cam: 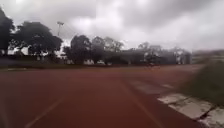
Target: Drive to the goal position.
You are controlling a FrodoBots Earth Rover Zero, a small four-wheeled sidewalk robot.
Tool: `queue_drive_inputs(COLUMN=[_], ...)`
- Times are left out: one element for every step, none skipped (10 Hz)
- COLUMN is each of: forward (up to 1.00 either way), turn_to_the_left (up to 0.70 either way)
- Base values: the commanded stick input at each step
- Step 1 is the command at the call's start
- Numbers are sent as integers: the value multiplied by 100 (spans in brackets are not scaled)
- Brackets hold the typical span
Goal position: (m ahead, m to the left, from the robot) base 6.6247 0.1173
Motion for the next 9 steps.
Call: queue_drive_inputs(forward=[50,50,50,50,50,50,50,50,50], turn_to_the_left=[2,2,2,2,2,2,2,2,2])
